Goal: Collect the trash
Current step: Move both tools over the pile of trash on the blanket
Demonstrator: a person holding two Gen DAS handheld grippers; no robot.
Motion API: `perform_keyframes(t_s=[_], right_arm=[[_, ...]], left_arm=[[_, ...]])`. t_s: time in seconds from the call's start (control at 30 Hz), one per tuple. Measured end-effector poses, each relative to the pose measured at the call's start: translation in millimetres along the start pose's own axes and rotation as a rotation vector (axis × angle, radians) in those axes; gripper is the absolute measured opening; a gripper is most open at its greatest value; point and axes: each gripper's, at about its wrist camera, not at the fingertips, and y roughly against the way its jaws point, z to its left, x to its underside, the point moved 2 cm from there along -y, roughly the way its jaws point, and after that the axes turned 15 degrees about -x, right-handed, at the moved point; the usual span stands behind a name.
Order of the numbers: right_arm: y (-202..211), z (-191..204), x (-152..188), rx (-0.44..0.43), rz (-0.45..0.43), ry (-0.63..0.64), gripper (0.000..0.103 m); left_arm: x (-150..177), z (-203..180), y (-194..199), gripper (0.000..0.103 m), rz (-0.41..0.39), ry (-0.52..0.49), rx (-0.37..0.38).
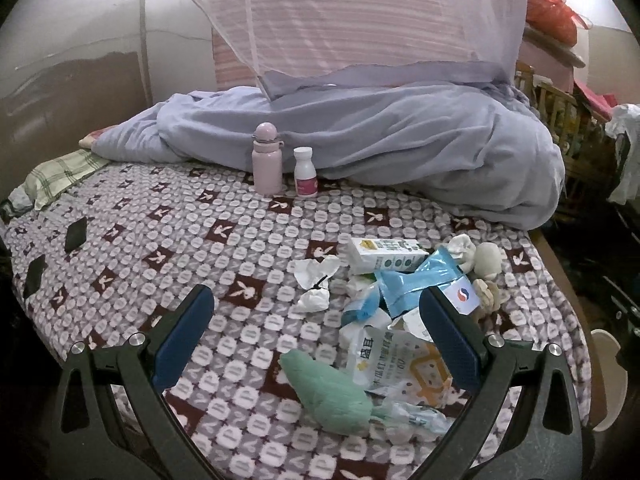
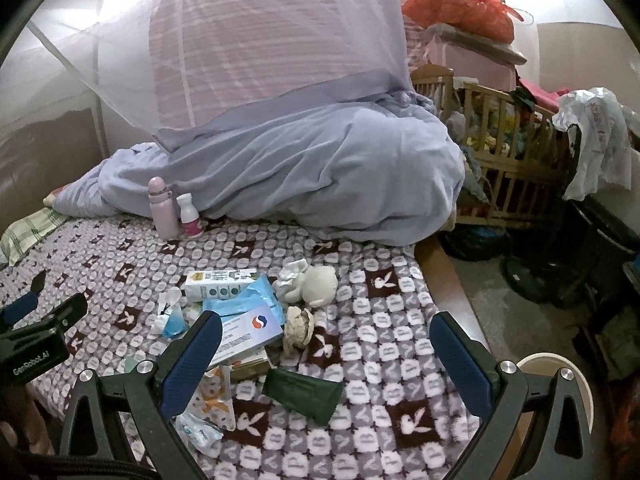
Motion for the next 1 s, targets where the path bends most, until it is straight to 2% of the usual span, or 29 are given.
perform_keyframes(t_s=[0.37,1.0], right_arm=[[0,-2,1,0.005,0.003,0.000,0.103],[-6,-9,2,0.012,0.015,-0.009,0.103]], left_arm=[[1,3,1,0.102,0.001,0.018,0.011],[3,13,-6,0.102,0.027,0.002,-0.011]])
